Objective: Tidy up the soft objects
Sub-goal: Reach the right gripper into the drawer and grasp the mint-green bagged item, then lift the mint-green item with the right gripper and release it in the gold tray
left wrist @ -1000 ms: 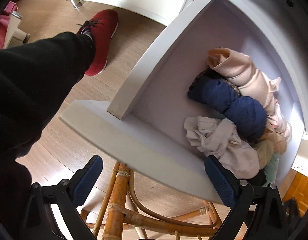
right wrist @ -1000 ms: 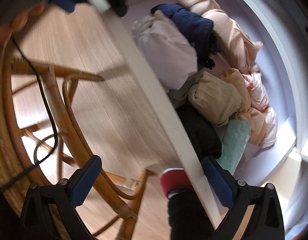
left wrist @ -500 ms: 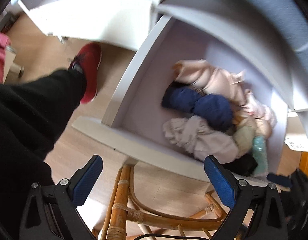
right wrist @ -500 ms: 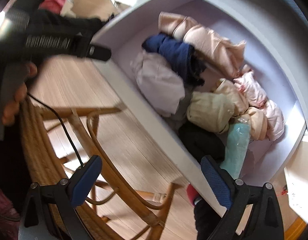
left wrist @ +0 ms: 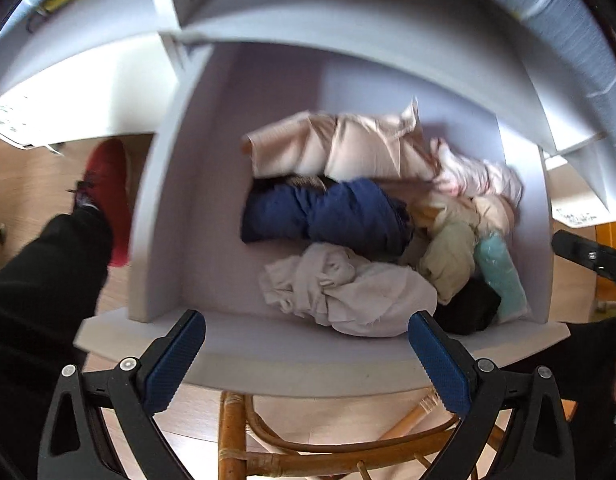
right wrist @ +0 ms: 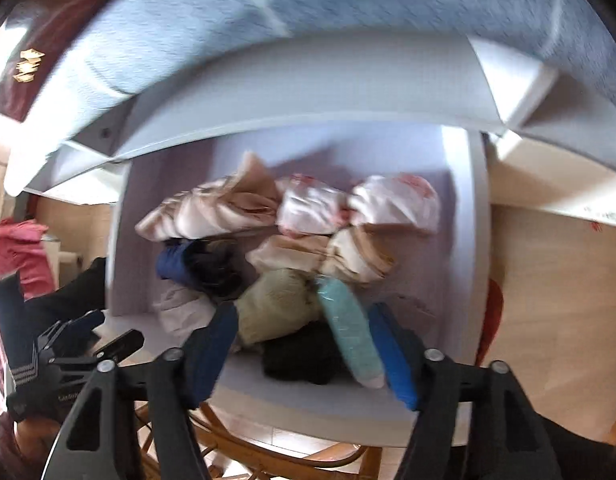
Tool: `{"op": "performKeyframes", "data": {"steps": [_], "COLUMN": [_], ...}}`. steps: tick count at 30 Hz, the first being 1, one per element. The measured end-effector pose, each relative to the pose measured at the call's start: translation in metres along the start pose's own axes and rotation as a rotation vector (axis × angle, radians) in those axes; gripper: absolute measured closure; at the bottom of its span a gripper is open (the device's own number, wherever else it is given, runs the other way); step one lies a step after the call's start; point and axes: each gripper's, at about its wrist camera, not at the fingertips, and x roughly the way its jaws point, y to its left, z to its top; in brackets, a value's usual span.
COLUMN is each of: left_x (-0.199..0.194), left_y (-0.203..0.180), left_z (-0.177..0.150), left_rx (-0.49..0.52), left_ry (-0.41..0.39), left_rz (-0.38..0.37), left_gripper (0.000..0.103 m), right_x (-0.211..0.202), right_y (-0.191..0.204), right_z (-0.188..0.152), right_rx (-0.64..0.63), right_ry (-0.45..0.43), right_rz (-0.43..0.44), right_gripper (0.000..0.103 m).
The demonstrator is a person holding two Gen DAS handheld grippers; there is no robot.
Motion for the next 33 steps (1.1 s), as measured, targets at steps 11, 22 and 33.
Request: {"op": "performKeyframes", "data": {"steps": [11,22,33], "left_x": [0.029,0.052,0.055], "left_y": [-0.005,-0.017,-0.02], "left_z": [0.003,0.005,0.006], "left_rx": [-0.001,0.041,0.045], "left_ry": [0.062,0.093,0.093], "left_rz": [-0.031,0.019,0.03], "left_gripper": [0.001,0.0,0.0], "right_x": [0.074,0.084,-0.025], "right_y": [0.005,-0.009,0.023], "right_z": [-0.011,-0.035,-0.08], "right_rx": [-0.07,-0.053,-0.133], "right_ry": [0.222,0.21,-0.045], "right_rz": [-0.204,-0.259,-0.086], "right_gripper": [0.062,0.081,0.081]}}
